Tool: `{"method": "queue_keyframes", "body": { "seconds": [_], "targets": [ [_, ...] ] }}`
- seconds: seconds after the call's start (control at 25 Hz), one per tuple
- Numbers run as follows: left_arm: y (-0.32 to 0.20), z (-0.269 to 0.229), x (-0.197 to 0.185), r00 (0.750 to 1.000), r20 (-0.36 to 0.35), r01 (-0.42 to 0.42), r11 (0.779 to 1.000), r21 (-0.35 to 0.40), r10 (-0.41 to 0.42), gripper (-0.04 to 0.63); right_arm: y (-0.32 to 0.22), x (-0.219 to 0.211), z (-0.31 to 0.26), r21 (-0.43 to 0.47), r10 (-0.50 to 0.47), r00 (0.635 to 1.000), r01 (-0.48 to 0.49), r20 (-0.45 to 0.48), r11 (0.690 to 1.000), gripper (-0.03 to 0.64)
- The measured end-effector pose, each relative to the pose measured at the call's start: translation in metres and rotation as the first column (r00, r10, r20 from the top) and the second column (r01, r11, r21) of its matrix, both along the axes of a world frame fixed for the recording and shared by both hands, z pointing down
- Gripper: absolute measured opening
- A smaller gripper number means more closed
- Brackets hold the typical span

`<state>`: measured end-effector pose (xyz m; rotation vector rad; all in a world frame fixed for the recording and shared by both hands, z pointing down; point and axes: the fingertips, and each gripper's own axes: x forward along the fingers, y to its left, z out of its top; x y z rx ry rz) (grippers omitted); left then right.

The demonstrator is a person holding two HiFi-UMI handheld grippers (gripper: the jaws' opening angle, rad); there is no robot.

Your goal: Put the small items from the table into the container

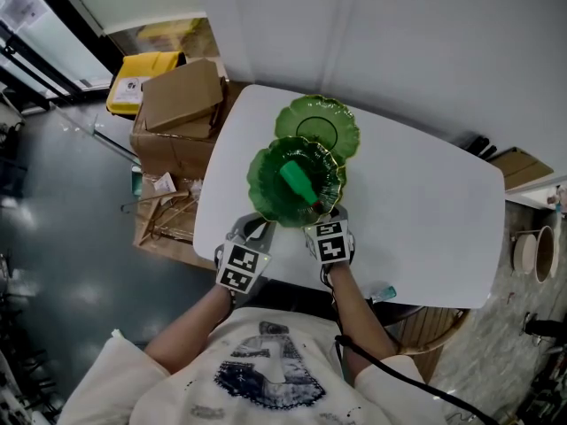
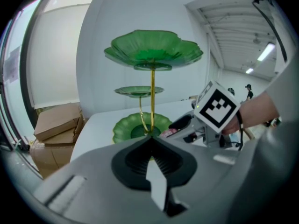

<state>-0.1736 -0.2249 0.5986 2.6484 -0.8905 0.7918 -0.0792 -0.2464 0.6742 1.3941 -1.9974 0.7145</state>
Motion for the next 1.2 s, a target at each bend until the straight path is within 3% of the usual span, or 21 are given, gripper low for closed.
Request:
{"method": "queue_keyframes", "body": {
  "seconds": [1.2],
  "targets": [
    [0.013, -0.010, 0.003, 1.000, -0.016, -0.014, 1.000, 0.018, 0.014, -0.012, 0.023, 0.008, -0.017, 0.030, 0.036, 0.999, -0.036, 0.007, 0.999, 0.299]
  ]
}}
